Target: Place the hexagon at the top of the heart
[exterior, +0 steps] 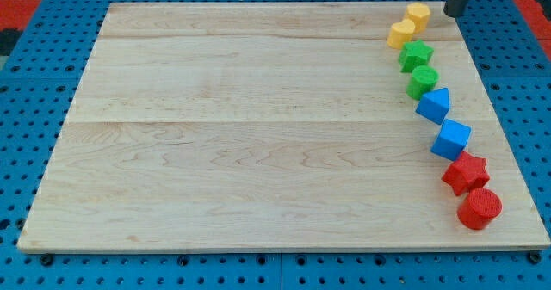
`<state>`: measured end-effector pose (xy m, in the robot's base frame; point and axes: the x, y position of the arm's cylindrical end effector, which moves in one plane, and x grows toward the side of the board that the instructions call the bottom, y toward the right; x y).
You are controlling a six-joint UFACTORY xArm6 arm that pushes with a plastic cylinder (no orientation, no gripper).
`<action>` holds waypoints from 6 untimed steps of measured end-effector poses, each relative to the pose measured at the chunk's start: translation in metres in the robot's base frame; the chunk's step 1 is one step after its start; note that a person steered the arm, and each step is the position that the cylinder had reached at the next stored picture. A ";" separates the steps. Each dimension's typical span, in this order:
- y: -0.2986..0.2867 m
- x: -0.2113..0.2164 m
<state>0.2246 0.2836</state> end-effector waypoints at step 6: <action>0.007 -0.008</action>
